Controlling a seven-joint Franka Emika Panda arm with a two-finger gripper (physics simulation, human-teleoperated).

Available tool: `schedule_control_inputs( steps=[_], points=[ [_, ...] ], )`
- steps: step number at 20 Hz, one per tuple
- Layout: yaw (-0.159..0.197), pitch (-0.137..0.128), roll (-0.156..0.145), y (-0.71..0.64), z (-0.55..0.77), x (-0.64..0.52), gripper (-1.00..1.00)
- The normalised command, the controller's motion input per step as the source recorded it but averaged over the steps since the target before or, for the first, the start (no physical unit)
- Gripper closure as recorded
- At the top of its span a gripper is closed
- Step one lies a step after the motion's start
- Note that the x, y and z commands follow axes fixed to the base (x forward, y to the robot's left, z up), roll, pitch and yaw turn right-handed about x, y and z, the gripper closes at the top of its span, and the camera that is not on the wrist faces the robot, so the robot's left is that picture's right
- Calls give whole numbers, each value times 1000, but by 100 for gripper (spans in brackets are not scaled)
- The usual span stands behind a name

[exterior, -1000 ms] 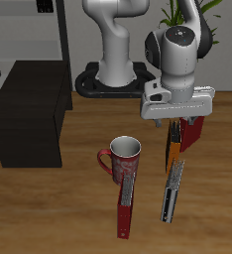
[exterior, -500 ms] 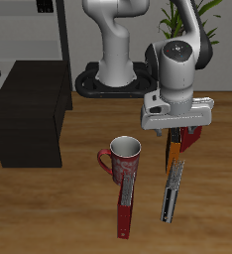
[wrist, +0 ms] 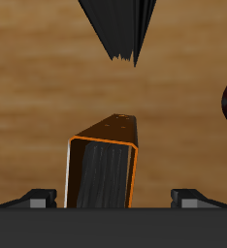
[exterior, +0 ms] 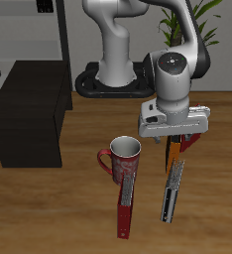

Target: Place the orange book flat on top of the shelf

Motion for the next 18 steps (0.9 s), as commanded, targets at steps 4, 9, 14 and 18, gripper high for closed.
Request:
schedule_control_inputs(
  steps=[4, 9, 14, 18],
  points=[
    [-15, 13, -8, -59, -84, 46, 100],
    [9, -10, -4, -27, 101, -64, 100],
    [18, -23, -21, -129, 309, -188, 100],
    [-2, -20, -14, -139, 234, -111, 100]
  ],
)
